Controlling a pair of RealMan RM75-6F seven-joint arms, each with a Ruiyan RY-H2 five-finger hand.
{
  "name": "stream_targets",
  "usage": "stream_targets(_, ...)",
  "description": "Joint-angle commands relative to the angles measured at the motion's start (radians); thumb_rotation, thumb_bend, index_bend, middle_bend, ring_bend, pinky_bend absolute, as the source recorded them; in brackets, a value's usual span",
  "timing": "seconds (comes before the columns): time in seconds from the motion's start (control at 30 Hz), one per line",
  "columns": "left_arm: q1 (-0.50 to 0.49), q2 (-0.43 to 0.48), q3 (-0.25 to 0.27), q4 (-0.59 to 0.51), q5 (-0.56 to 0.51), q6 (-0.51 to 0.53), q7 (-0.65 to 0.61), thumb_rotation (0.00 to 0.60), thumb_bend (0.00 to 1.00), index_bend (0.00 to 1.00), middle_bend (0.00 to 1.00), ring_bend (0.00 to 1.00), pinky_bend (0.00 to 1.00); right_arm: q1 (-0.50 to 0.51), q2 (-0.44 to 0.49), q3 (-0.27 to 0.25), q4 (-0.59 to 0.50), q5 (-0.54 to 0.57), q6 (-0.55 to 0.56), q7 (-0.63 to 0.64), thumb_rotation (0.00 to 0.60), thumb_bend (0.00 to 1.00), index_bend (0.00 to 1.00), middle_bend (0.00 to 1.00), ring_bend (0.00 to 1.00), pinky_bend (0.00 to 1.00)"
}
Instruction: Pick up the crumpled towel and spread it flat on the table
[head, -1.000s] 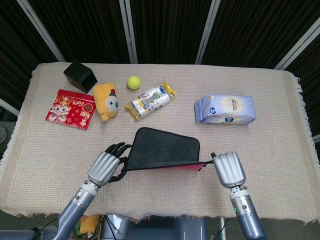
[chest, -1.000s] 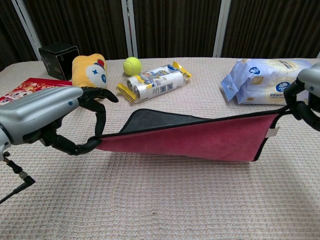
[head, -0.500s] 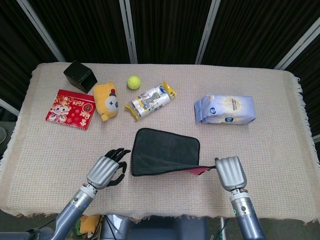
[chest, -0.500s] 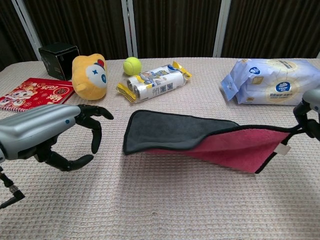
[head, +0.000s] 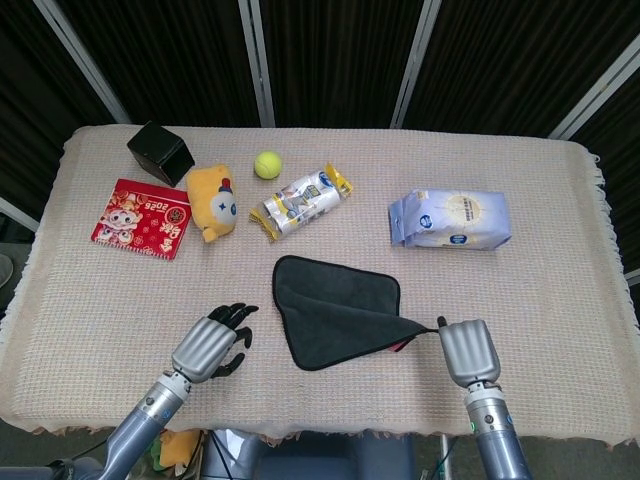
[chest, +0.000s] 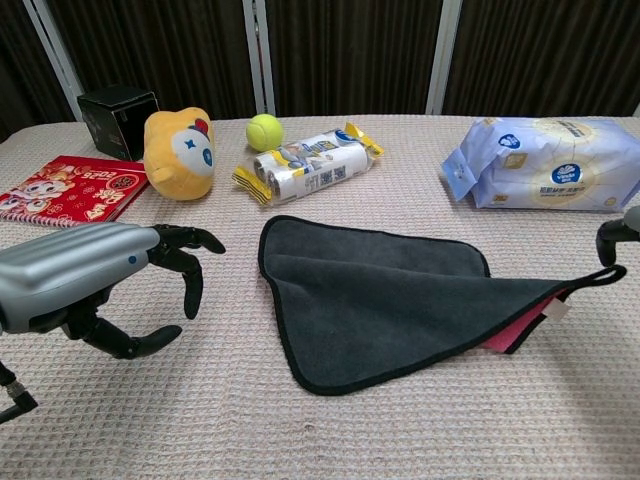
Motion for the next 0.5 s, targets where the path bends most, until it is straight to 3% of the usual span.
stream_targets(0.03, 0.002, 0.001, 0.000, -0.002, 0.004, -0.001, 0.001, 0.600, 0.33, 0.45, 0.10, 0.09, 0.19, 0.006, 0.003, 0.006, -0.014, 0.035, 0.010, -0.021, 0.600, 0.51, 0.06, 0.95, 0.93, 0.83)
stream_targets(0.1, 0.002, 0.001, -0.001, -0.002, 0.006, -0.003, 0.001, 0.600, 0.32, 0.40, 0.10, 0.10, 0.19, 0.009, 0.005, 0.009, -0.020, 0.043, 0.015, -0.023, 0.600, 0.51, 0.00, 0.95, 0.93, 0.83)
stream_targets(0.4, 0.006, 0.008, -0.004, -0.016, 0.020, -0.007, -0.002, 0.600, 0.27, 0.20, 0.09, 0.08, 0.18, 0.008, 0.029, 0.007, -0.016, 0.002, 0.041, 0.004, 0.600, 0.51, 0.00, 0.94, 0.92, 0.81)
stream_targets(0.5, 0.001, 0.024, 0.002, -0.030, 0.019, -0.027, 0.002, 0.600, 0.36, 0.11, 0.07, 0.05, 0.18, -0.002, 0.044, 0.005, 0.000, -0.056, 0.061, 0.039, 0.600, 0.51, 0.00, 0.93, 0.91, 0.79)
